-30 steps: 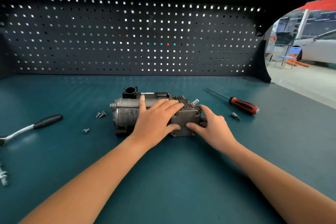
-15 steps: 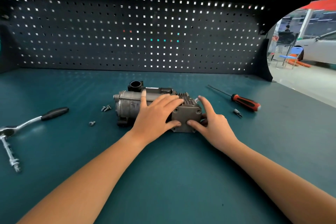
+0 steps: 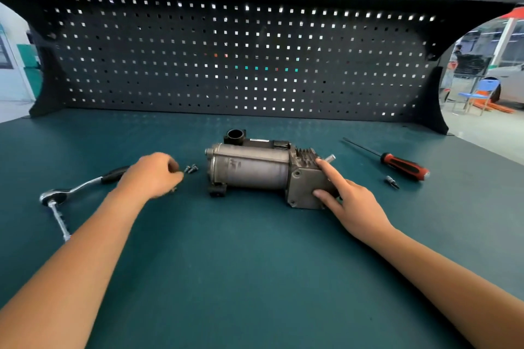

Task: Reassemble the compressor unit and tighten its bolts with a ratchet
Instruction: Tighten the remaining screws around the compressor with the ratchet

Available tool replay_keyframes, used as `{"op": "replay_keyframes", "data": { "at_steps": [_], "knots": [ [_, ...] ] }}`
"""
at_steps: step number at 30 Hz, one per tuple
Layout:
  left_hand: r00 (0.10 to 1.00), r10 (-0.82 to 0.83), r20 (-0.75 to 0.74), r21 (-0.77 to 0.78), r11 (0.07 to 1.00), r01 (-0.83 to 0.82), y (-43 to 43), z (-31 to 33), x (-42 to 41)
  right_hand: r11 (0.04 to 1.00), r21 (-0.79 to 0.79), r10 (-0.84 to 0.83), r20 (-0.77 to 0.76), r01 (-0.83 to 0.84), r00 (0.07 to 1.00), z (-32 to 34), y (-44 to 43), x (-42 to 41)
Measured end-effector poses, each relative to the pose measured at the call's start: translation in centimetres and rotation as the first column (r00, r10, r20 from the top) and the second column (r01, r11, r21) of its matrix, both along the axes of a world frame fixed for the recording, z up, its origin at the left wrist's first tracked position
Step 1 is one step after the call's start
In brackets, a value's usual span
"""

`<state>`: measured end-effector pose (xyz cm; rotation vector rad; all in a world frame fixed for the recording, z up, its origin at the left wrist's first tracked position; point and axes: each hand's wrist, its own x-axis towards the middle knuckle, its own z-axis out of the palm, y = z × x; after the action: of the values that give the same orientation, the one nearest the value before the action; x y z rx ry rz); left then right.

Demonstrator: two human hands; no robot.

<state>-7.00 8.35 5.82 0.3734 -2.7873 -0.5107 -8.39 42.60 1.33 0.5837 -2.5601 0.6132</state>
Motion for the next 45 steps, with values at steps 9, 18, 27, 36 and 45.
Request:
{"op": "replay_keyframes", "data": {
  "at_steps": [9, 18, 27, 36, 45],
  "knots": [
    [0.990, -0.045, 0.132, -0.196, 0.978, 0.070, -0.7, -1.8, 0.8, 0.995, 0.042, -0.083, -0.063, 0.086, 0.995, 0.2, -0.1, 0.2],
    [0.977, -0.204, 0.054, -0.255, 0.943, 0.212, 1.6, -2.3, 1.4, 0.997, 0.049, -0.059, -0.169, 0.068, 0.984, 0.3, -0.2, 0.3],
    [0.987, -0.068, -0.142, -0.039, 0.997, 0.063, 1.4, -2.8, 0.0, 1.000, 0.016, -0.005, -0.145, 0.008, 0.989, 0.5, -0.4, 0.6],
    [0.996, -0.086, 0.008, -0.123, 0.989, 0.087, -0.5, -3.0, -0.4, 1.000, -0.007, 0.000, -0.130, -0.001, 0.991, 0.9, -0.2, 0.7],
    [0.988, -0.096, 0.120, -0.188, 0.975, 0.117, 0.7, -1.5, 1.5, 0.999, 0.037, 0.003, -0.326, 0.010, 0.945, 1.0, -0.5, 1.5]
  ]
}}
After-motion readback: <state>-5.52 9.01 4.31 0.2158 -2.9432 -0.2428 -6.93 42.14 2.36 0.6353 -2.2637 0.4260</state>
